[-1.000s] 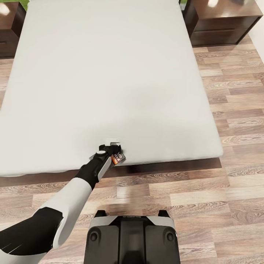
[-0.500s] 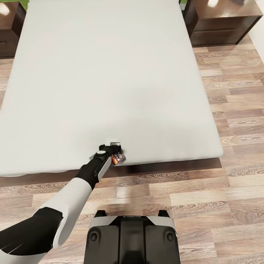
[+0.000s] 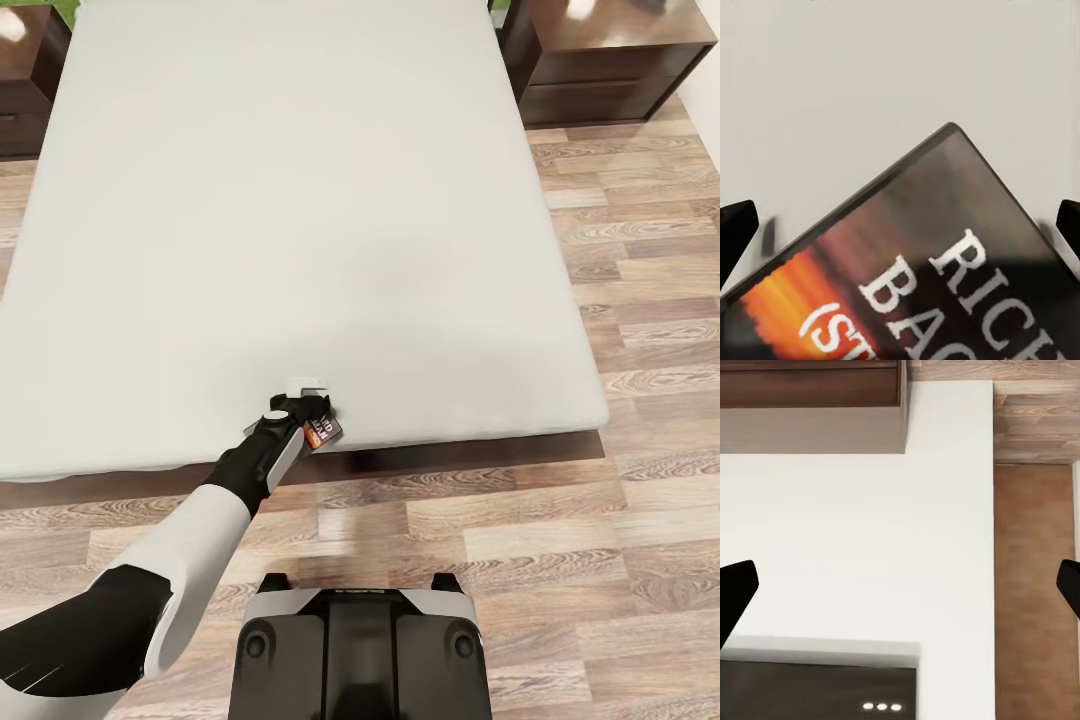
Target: In the bedroom, move the book from the bed onto either nightstand, and place the two sandals side by side next to the bed.
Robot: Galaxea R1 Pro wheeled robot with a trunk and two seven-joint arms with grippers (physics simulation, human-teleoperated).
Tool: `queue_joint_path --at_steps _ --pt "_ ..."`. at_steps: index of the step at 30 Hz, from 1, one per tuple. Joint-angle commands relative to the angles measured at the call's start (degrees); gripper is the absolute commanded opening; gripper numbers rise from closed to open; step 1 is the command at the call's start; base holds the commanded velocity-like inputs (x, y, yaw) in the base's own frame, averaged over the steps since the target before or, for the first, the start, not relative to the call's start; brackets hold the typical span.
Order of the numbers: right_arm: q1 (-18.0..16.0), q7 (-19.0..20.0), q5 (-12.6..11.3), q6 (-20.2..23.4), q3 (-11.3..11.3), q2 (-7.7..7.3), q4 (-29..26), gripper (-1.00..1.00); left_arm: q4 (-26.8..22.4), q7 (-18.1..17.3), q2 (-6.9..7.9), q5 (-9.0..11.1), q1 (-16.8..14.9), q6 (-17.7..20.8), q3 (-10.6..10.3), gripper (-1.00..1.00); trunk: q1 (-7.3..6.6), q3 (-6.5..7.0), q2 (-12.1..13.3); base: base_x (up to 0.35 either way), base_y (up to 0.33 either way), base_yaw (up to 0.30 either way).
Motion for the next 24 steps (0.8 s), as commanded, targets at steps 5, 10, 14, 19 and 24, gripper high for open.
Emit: queue_joint_path --at_steps 5,10,14,19,24 --pt "-0.01 0.15 0.44 -0.33 -0.49 -0.02 0.10 1.00 -0.14 0.52 0.05 0.60 -0.01 0.25 -0.36 1.00 0.02 -0.02 -0.04 0.000 0.000 0.000" --pt "-0.01 0.15 0.45 -0.35 -0.49 -0.02 0.10 1.00 -0.17 0.52 0.07 0.60 -0.01 0.25 -0.36 1.00 0.02 -0.02 -0.04 0.000 0.000 0.000" --pt "-0.01 0.16 0.45 -0.35 -0.49 -0.03 0.10 1.00 -0.22 0.52 0.11 0.60 -0.01 0.04 -0.36 1.00 0.02 -0.02 -0.04 0.000 0.000 0.000" --pt "-0.01 0.14 0.45 -0.35 -0.49 -0.02 0.10 1.00 -0.28 0.52 0.13 0.60 -0.01 -0.57 -0.36 1.00 0.02 -0.02 -0.04 0.000 0.000 0.000" --pt "-0.01 0.15 0.45 -0.35 -0.49 -0.03 0.10 1.00 -0.49 0.52 0.13 0.63 -0.01 -0.76 -0.41 1.00 0.02 -0.02 -0.04 0.000 0.000 0.000"
